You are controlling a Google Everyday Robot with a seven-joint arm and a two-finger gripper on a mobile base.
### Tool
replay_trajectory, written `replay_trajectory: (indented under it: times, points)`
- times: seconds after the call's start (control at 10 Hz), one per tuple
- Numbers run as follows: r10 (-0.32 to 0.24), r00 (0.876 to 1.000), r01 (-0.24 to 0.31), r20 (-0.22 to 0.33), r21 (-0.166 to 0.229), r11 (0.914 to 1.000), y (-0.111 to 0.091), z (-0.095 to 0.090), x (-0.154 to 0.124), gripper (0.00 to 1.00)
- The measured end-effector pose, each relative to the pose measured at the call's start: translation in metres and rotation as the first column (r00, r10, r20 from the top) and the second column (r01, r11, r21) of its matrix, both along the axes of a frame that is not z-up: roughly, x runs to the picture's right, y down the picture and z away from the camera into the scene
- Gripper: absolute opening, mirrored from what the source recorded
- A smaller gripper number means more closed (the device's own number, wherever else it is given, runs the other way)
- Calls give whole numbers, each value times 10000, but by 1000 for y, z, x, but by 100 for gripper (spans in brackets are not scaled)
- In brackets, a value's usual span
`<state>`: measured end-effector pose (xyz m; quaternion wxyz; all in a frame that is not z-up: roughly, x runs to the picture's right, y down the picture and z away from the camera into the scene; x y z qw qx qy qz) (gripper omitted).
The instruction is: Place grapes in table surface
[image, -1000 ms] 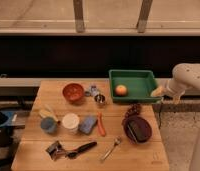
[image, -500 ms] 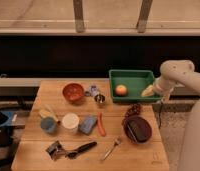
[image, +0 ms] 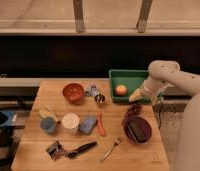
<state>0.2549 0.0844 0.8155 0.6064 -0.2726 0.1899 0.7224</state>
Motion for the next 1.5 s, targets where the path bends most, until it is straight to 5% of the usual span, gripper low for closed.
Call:
replay_trajectory:
  times: [0.4, 1.0, 1.5]
  points:
    - [-559, 9958, 617, 730, -792, 9950, 39, 19, -38, 80]
    - [-979, 9951, 985, 117, -678, 9928, 51, 68, -21, 77]
    - [-947, 9947, 918, -393, -715, 9932, 56, 80, -16, 30]
